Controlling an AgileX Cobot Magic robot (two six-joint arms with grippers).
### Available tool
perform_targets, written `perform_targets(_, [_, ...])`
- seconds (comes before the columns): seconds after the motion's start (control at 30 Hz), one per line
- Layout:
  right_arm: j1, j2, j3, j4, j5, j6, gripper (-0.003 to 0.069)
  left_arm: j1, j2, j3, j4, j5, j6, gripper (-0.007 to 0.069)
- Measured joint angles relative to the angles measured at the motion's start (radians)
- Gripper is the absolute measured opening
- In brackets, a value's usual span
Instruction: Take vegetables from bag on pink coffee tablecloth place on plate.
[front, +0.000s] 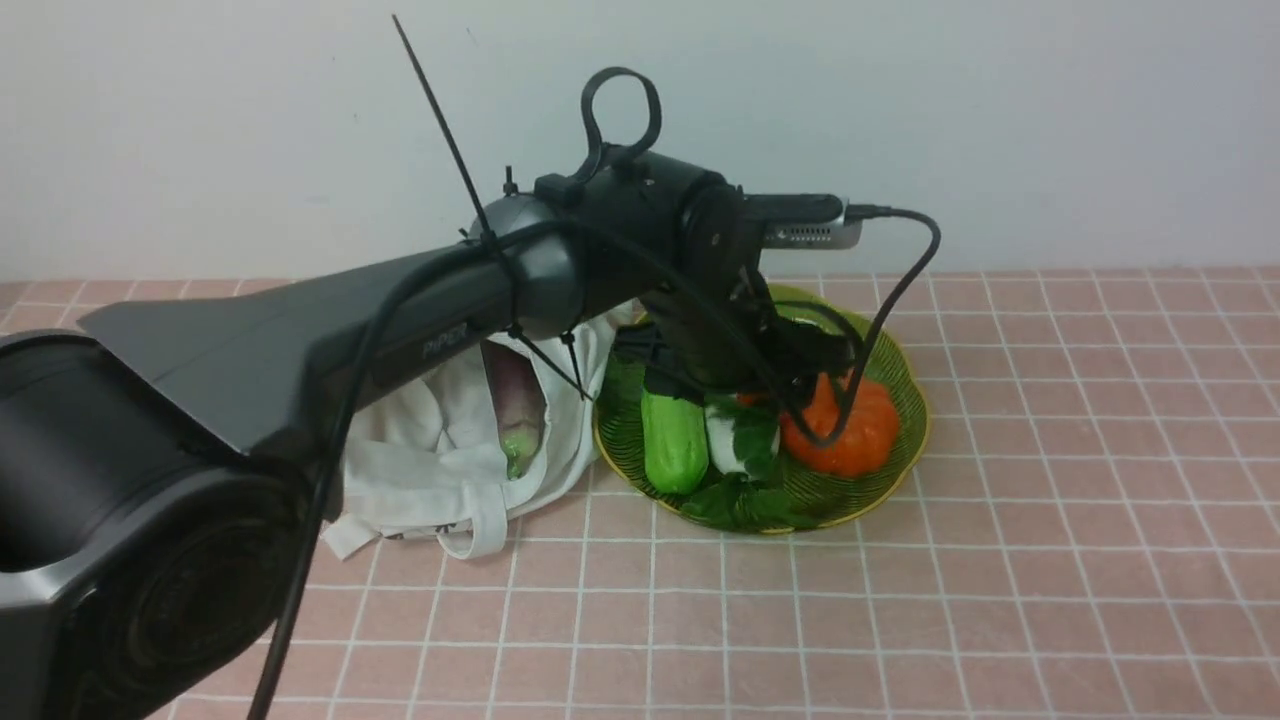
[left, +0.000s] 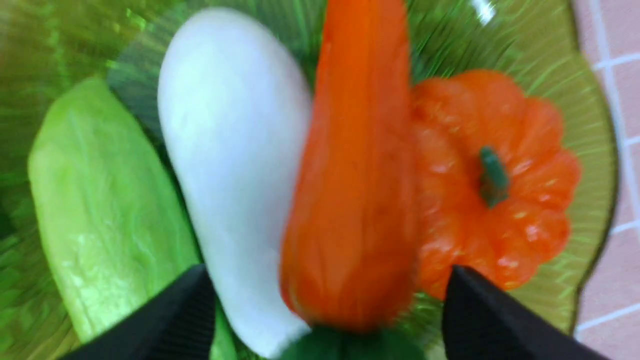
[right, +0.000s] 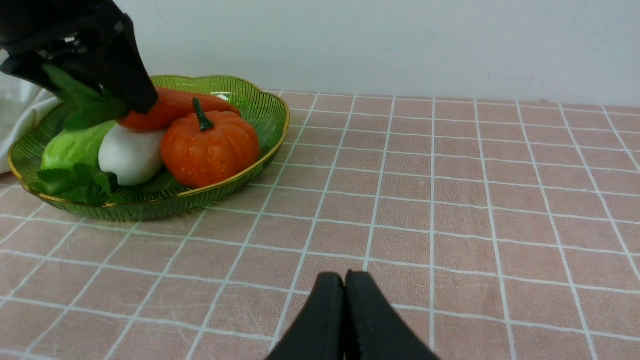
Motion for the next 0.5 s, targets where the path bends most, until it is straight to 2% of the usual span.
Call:
perform_targets(0.13, [0.000,0.000,0.000,0.000,0.000,-0.001,-0.0018,0.000,-0.045,-0.057,0.012,0.088,0.001,0.0593])
perform_targets(0.23, [0.000,0.000,0.000,0.000,0.000,-0.001,-0.0018,0.000,-0.110,-0.116,0.059,0.198,0.019,0.0552])
perform_targets(0.3, [0.000,0.000,0.000,0.000,0.000,-0.001,-0.0018,0.000,-0.186,-0.195,0.139,0.353,0.050,0.0456])
perform_targets(0.33, [0.000,0.000,0.000,0.000,0.000,-0.001,-0.0018,0.000,-0.192,-0.201,0.154,0.364,0.054,0.0435])
perform_targets(0.43, [0.000,0.000,0.000,0.000,-0.001,-0.001,-0.0018,0.000,-0.293,-0.258,0.241,0.434,0.106,0.0268])
perform_targets(0.47, [0.000,0.000,0.000,0.000,-0.001,-0.001,-0.0018,0.000,-0.378,-0.268,0.269,0.450,0.142,0.0154])
perform_targets(0.5, [0.000,0.000,0.000,0.000,-0.001,-0.001,-0.0018,0.000,-0.439,-0.268,0.270,0.455,0.166,0.0072])
